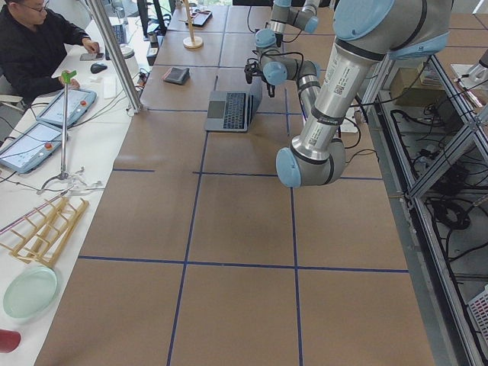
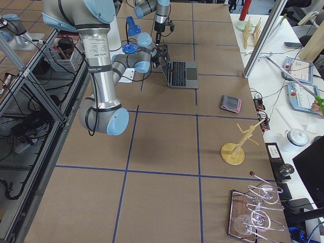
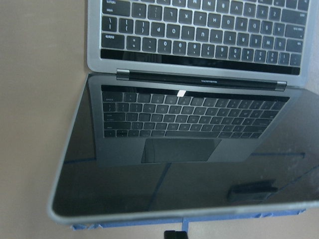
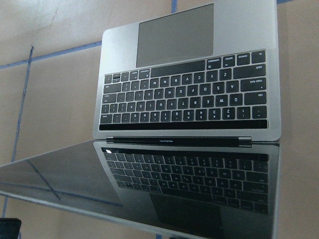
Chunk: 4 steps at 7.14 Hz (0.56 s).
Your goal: Close laptop
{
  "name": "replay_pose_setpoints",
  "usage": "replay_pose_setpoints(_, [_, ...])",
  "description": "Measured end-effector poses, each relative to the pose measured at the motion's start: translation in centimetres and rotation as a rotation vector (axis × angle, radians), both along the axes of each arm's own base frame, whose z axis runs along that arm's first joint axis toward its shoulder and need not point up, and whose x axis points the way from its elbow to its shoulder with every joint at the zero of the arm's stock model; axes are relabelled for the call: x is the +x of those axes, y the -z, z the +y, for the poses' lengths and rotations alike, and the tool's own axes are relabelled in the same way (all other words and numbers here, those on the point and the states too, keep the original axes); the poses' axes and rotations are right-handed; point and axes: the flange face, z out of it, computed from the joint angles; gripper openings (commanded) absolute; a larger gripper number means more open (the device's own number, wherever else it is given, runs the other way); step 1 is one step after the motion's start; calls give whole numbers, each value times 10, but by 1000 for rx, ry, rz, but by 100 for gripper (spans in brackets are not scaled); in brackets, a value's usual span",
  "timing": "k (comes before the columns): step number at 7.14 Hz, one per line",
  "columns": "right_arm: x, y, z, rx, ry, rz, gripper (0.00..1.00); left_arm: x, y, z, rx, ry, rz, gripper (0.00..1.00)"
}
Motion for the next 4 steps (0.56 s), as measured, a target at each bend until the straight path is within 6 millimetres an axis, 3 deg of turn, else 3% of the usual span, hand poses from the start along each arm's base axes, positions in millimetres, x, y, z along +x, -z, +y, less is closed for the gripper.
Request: replay_pose_setpoints(4, [4,7,-26,3,-45,-5,1,-12,5,-53,5,90,12,0])
